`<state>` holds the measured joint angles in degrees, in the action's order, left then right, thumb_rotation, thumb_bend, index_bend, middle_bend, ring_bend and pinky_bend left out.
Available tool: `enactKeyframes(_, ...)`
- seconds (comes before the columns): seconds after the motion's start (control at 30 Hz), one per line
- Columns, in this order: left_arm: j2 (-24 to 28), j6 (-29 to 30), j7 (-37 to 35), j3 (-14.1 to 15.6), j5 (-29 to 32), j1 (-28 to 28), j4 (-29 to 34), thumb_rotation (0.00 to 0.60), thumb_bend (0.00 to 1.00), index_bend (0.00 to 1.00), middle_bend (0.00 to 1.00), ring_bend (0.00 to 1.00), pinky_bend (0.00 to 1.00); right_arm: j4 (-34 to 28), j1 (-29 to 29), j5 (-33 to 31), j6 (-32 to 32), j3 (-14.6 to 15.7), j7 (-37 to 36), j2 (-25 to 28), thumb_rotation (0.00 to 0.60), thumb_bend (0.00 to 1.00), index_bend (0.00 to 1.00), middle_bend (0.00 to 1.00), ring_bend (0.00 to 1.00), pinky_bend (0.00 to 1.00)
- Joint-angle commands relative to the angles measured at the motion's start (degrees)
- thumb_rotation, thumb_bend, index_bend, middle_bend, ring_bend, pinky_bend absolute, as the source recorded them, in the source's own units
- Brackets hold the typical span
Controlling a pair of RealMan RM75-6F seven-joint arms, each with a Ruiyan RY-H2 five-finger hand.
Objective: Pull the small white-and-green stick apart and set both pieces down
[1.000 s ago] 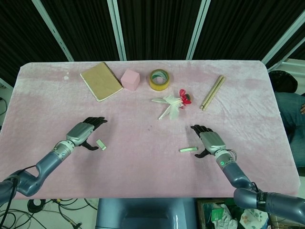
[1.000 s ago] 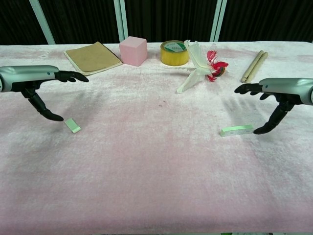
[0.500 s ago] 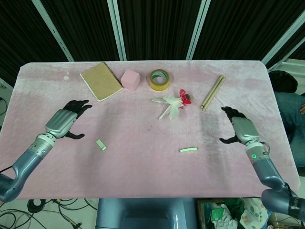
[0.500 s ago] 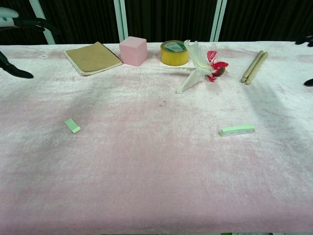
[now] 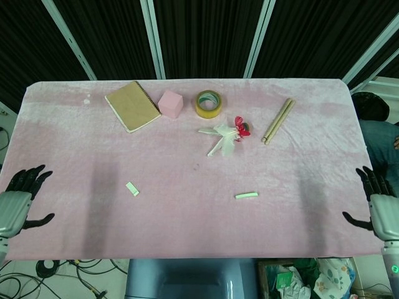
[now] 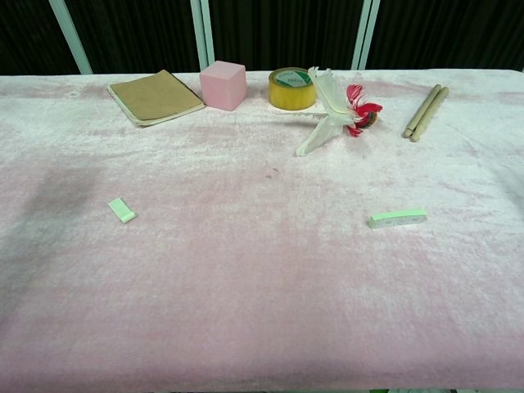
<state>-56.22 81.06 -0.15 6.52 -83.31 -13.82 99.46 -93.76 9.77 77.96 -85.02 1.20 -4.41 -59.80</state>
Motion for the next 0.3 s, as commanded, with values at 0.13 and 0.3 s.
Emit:
enactKeyframes(0.13, -1.7, 2.5, -3.2, 1.7, -3.0, 3.6, -2.9, 0.6, 0.17, 0.11, 0.01, 0.0, 0.0, 0.7, -5.0, 5.7, -7.8, 1.6, 7.3, -4.2, 0.6, 0.12, 0.0, 0.0, 0.0, 0.08)
enactKeyframes(0.3, -2.0, 4.3, -6.1, 0.8, -5.0, 4.5, -4.5, 0.6, 0.17, 0.11, 0.01, 0.0, 0.0, 1.3, -6.4, 5.6, -9.4, 0.3, 6.8, -5.3, 0.6, 0.12, 0.0, 0.0, 0.0, 0.08)
